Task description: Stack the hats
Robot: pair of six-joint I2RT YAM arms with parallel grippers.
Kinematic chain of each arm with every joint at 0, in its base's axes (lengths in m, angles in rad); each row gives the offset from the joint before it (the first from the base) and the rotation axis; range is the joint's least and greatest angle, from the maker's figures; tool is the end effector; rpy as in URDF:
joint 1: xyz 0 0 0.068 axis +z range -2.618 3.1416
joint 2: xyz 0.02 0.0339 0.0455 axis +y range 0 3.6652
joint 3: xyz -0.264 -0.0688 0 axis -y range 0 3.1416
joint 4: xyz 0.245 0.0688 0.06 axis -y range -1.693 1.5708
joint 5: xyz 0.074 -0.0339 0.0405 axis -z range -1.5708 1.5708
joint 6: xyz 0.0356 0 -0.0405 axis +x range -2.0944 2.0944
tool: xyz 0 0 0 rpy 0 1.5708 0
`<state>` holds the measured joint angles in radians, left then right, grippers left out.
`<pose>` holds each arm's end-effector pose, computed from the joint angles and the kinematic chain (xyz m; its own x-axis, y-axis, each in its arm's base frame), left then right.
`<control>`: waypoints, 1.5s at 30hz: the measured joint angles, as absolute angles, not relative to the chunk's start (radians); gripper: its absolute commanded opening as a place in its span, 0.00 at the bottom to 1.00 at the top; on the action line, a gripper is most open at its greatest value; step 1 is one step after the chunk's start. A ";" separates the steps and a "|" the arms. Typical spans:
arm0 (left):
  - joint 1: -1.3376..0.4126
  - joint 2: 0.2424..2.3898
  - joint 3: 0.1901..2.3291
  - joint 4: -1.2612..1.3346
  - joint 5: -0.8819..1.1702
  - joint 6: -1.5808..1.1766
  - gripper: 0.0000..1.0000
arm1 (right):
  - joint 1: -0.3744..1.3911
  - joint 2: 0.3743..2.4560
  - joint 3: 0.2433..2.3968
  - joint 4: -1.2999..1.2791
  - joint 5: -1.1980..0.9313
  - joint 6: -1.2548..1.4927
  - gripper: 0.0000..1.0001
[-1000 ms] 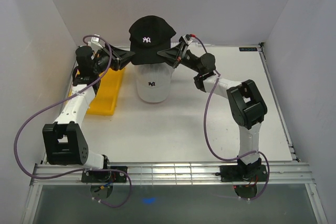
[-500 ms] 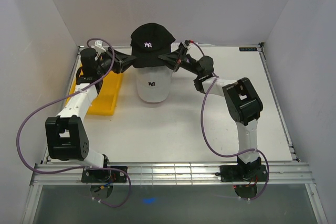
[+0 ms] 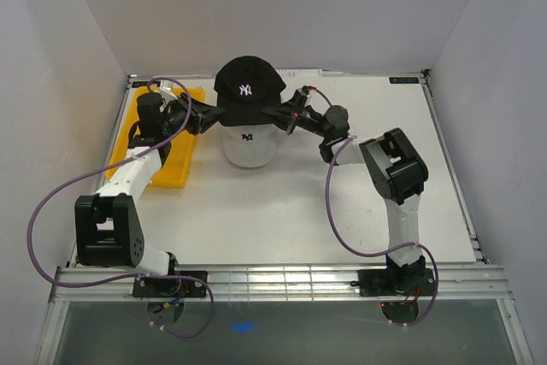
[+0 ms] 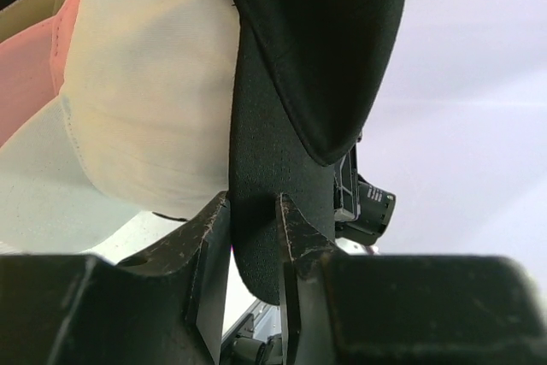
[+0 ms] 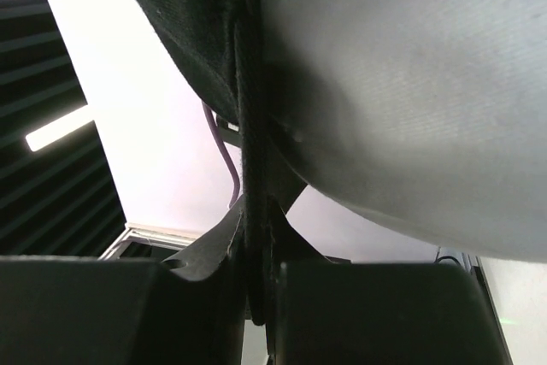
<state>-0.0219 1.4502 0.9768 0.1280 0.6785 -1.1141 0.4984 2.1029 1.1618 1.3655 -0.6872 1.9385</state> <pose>0.3288 -0.0296 0.2828 -0.6945 -0.6837 -0.2242 -0.0359 0.3442 -0.9382 0.3750 0.2298 0.2201 -0.9487 0.3050 0.0838 -0.0221 -0.3284 0.9443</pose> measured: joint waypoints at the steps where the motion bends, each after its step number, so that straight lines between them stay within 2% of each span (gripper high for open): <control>1: -0.022 1.444 0.971 0.130 0.678 -1.112 0.00 | 0.498 2.103 1.157 1.369 -0.689 1.939 0.08; 13: -0.030 1.402 0.879 0.177 0.681 -1.100 0.00 | 0.506 2.101 1.056 1.444 -0.691 1.926 0.09; 27: -0.035 1.395 0.791 0.210 0.701 -1.071 0.00 | 0.511 2.101 0.950 1.416 -0.730 1.843 0.36; 42: -0.036 1.376 0.789 0.135 0.675 -1.039 0.00 | 0.516 2.055 0.899 1.366 -0.745 1.737 0.36; 45: -0.033 1.375 0.782 0.122 0.665 -1.036 0.00 | 0.519 2.047 0.895 1.354 -0.758 1.705 0.39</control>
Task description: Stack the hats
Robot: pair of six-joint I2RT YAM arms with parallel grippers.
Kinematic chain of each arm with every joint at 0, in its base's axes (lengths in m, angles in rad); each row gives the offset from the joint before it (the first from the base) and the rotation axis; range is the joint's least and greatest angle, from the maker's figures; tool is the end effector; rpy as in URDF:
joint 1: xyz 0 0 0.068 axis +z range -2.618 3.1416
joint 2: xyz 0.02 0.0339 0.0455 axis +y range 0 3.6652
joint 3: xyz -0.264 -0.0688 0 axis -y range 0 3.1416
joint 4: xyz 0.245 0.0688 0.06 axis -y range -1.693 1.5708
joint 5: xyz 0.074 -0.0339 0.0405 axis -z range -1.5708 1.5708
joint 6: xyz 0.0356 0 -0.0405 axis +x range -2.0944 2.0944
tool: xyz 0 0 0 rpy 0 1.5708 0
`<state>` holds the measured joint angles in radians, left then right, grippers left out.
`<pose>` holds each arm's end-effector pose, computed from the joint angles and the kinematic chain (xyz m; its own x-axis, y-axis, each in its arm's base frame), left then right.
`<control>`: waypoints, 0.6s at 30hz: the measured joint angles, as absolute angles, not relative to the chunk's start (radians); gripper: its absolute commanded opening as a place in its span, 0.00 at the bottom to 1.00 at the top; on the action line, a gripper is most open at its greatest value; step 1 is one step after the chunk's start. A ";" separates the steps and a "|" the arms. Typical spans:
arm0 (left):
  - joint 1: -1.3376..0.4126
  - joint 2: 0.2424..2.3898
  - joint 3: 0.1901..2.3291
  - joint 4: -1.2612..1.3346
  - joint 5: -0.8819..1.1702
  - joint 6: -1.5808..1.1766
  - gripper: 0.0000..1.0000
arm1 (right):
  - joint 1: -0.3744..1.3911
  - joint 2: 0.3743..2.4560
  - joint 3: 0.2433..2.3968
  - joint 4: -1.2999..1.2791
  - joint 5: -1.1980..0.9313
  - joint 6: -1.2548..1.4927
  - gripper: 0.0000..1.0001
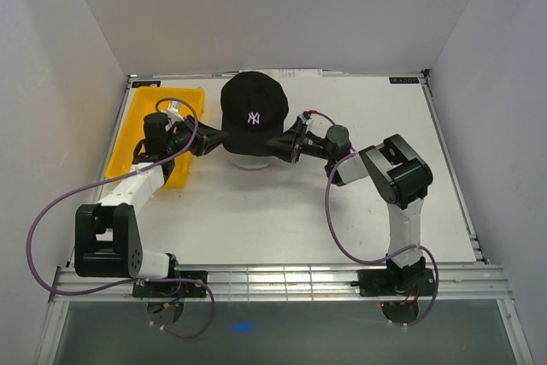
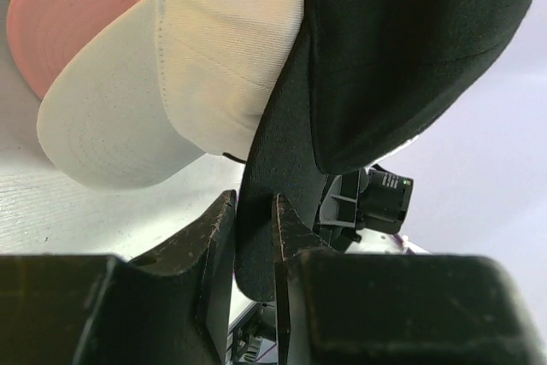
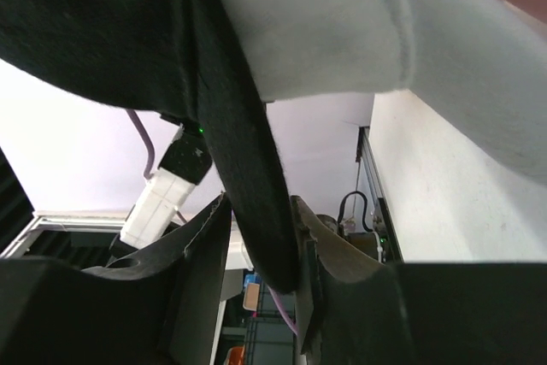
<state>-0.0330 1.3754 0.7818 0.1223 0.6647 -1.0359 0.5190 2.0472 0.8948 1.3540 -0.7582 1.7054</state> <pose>0.2954 -0.0317 0.2388 -0.7262 -0.6536 -0.2132 -0.0972 0.4047 -0.9093 0.3293 0.2163 0.1686 -0.9599 0.2803 -0.0050 -0.0455 -0.1382 0.9894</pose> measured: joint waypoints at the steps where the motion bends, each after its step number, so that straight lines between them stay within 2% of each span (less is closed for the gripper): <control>1: -0.032 1.375 0.781 0.118 0.661 -1.036 0.00 | 0.520 2.045 0.890 1.349 -0.767 1.694 0.39; 18: -0.030 1.393 0.780 0.083 0.629 -1.021 0.00 | 0.527 2.041 0.833 1.327 -0.849 1.618 0.40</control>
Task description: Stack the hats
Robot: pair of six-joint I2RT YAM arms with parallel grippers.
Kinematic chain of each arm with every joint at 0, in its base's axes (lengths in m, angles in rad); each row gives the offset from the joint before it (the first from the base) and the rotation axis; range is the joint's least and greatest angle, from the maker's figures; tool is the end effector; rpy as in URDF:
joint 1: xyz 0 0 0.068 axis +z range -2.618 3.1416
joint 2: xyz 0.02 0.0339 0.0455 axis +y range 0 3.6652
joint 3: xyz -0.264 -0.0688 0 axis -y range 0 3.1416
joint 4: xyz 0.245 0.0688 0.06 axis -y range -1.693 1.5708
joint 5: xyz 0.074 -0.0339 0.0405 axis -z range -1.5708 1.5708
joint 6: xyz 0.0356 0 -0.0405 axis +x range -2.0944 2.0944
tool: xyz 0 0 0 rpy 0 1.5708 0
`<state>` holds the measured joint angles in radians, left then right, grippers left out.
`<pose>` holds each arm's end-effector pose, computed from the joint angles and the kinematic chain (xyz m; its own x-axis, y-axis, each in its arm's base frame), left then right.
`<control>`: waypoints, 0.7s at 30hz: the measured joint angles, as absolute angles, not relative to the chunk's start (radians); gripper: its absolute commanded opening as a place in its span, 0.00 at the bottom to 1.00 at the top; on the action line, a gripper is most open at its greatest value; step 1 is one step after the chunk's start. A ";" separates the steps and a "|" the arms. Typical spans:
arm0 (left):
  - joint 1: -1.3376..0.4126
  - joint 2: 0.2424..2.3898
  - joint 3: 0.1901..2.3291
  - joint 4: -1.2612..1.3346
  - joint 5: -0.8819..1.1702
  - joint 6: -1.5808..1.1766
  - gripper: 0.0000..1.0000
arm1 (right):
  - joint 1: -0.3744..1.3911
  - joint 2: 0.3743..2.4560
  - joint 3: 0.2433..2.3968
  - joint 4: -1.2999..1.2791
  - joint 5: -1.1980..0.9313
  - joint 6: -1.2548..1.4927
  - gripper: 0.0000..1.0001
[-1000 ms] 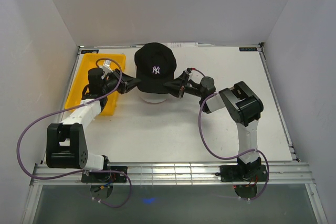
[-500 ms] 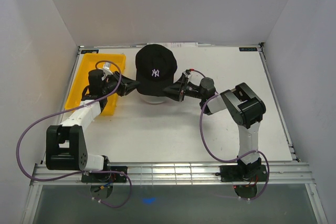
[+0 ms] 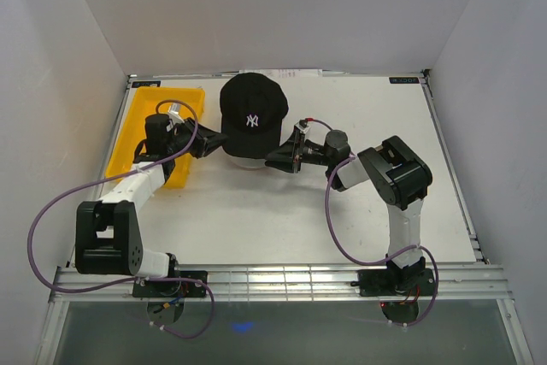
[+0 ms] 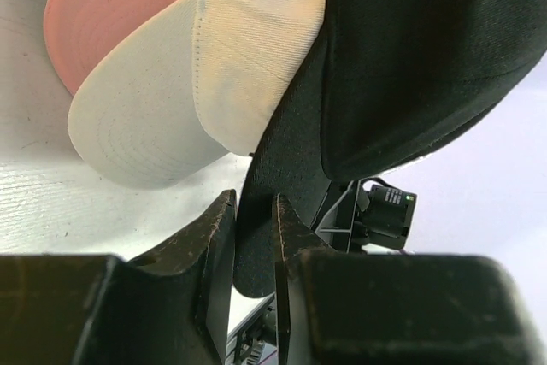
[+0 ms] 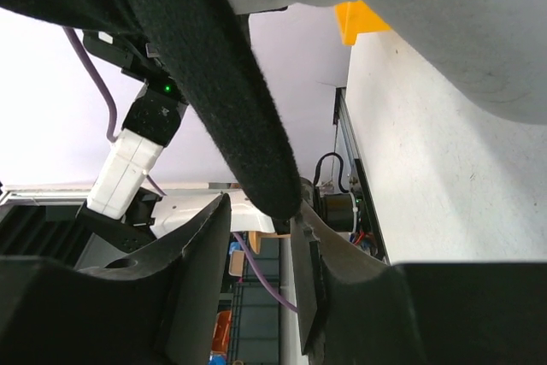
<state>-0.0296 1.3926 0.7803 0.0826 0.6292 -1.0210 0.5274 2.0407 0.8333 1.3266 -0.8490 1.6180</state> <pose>0.2961 -0.0297 0.2297 -0.7171 -0.6684 -0.1974 -0.1529 0.4272 -0.8912 0.3145 0.2141 0.1528 -0.9803 0.1928 -0.0423 -0.0566 -0.0690 0.9960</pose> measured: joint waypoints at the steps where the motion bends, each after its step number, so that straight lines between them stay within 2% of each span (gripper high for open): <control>1: -0.029 1.396 0.780 0.083 0.630 -1.020 0.00 | 0.527 2.041 0.834 1.326 -0.849 1.617 0.40; 4: -0.028 1.406 0.780 0.082 0.631 -1.016 0.00 | 0.527 2.037 0.835 1.325 -0.849 1.611 0.41; 16: -0.020 1.430 0.781 0.083 0.638 -0.999 0.00 | 0.524 1.977 0.837 1.264 -0.860 1.492 0.57; 21: -0.018 1.438 0.789 0.071 0.644 -0.986 0.00 | 0.524 1.977 0.838 1.228 -0.858 1.452 0.58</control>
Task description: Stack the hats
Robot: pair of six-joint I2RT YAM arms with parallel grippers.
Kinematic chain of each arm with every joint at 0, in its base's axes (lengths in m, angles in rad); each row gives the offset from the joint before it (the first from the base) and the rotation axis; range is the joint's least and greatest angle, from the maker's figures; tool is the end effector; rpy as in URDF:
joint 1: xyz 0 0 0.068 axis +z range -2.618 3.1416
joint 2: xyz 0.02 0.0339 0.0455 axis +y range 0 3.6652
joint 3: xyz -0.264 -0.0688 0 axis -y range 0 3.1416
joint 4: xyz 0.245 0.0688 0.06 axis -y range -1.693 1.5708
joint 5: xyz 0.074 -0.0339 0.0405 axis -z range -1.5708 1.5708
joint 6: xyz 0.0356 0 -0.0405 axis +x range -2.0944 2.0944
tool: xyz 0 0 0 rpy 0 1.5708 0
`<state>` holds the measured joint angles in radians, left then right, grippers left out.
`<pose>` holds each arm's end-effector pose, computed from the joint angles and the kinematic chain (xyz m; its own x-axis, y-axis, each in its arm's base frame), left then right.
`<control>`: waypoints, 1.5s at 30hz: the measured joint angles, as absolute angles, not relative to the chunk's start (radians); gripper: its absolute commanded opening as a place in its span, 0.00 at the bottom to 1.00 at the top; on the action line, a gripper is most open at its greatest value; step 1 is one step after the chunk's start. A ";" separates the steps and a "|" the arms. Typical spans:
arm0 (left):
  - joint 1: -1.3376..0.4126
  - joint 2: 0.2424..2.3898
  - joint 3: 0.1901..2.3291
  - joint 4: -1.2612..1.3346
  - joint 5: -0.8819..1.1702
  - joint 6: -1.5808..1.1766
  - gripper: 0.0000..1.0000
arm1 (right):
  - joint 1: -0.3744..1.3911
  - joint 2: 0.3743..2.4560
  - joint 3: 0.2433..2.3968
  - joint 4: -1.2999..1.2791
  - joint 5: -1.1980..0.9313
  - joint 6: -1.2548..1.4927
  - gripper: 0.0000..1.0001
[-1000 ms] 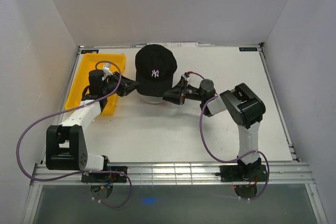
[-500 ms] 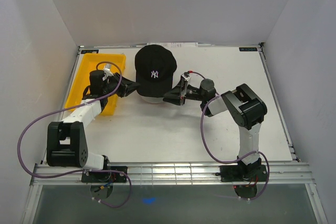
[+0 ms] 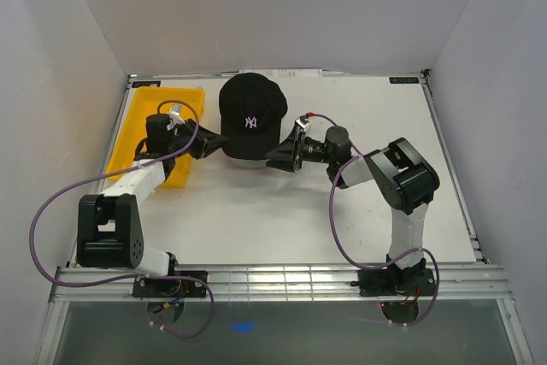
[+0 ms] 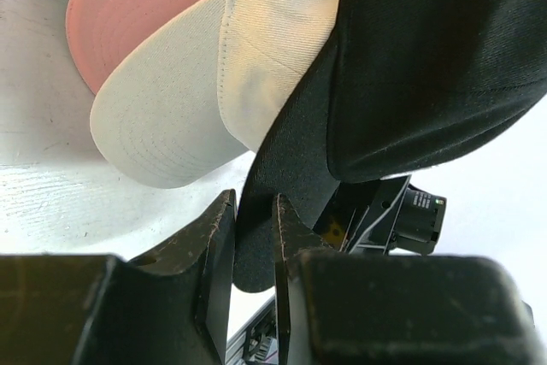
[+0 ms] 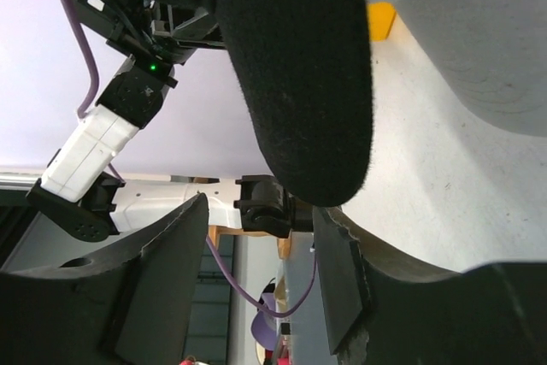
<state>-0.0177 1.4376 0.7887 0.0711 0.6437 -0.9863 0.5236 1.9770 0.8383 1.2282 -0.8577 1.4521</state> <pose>0.3018 -0.0267 0.2189 -0.7323 -0.6542 -0.1888 -0.1703 0.4444 -0.8795 0.3142 0.2125 0.1674 -0.9634 0.1938 -0.1851 -0.1928 -0.0219 0.9810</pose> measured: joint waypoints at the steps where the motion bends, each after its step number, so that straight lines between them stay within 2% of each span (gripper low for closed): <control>1: -0.017 1.438 0.791 0.067 0.645 -0.984 0.00 | 0.523 1.977 0.838 1.219 -0.855 1.444 0.59; 18: -0.015 1.456 0.817 0.028 0.654 -0.956 0.00 | 0.516 1.977 0.871 1.131 -0.833 1.370 0.59; 27: -0.014 1.481 0.845 0.003 0.656 -0.934 0.00 | 0.509 2.008 0.919 1.075 -0.830 1.351 0.52; 38: -0.012 1.505 0.852 -0.001 0.669 -0.920 0.00 | 0.486 2.020 0.943 1.047 -0.821 1.328 0.52; 44: -0.012 1.517 0.865 -0.019 0.671 -0.910 0.00 | 0.478 2.037 0.964 1.039 -0.819 1.320 0.43; 45: -0.012 1.518 0.867 -0.022 0.671 -0.907 0.00 | 0.478 2.040 0.966 1.037 -0.818 1.319 0.38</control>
<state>-0.0120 1.5181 0.8669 -0.0216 0.6712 -0.9070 0.4778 2.0403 0.9657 1.0370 -0.8177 1.3193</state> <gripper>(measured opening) 0.296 0.445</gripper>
